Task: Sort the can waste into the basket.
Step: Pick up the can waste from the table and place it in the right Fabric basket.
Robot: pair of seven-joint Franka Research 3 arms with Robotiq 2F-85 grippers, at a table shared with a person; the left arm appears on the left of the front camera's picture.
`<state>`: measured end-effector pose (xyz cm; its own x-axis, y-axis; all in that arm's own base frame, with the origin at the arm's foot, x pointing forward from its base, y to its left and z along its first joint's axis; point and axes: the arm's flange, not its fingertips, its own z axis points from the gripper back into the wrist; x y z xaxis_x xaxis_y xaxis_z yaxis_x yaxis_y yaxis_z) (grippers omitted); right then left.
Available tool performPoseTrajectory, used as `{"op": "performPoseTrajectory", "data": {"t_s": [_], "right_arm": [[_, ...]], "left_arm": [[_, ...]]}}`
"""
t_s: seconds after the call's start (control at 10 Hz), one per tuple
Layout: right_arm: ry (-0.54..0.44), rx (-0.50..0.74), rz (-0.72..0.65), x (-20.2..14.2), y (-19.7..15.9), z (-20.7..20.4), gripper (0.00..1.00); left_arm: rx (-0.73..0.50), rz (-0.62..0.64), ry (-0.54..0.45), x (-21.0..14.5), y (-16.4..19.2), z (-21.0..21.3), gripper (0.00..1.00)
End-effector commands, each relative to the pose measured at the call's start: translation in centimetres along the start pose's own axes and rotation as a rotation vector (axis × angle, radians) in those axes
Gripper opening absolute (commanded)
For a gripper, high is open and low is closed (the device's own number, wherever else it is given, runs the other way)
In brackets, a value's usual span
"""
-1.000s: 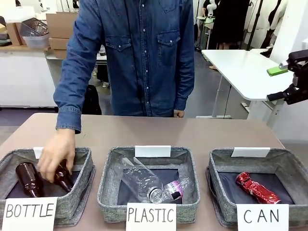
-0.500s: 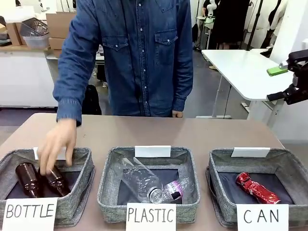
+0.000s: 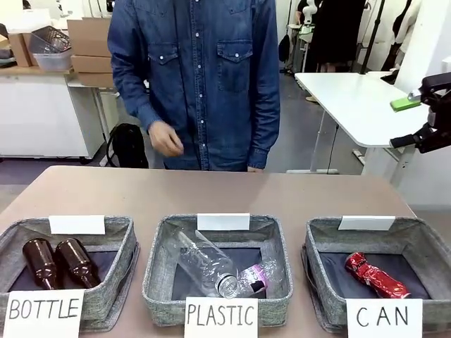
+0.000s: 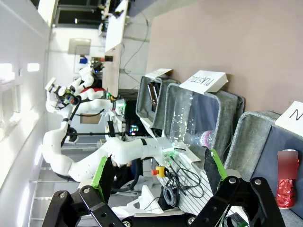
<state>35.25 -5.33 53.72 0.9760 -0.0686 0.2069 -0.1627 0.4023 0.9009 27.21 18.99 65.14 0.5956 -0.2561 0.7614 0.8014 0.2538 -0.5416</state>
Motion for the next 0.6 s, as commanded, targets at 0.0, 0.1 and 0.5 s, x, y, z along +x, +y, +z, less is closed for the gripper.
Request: {"op": "performPoseTrajectory", "data": {"t_s": [0.0,0.1,0.5], "right_arm": [[0.000,0.000,0.000,0.0,0.0,0.0,1.00],[-0.041,-0.001,0.053,-0.5,1.6,3.7,1.00],[-0.155,0.034,-0.001,-4.7,1.7,20.0,1.00]], "left_arm": [[-0.014,0.037,-0.025,2.5,-1.6,-6.9,0.00],[-0.011,0.027,-0.004,4.0,-1.8,-10.4,0.00],[-0.108,0.007,0.088,8.4,-4.8,-26.3,0.00]]}}
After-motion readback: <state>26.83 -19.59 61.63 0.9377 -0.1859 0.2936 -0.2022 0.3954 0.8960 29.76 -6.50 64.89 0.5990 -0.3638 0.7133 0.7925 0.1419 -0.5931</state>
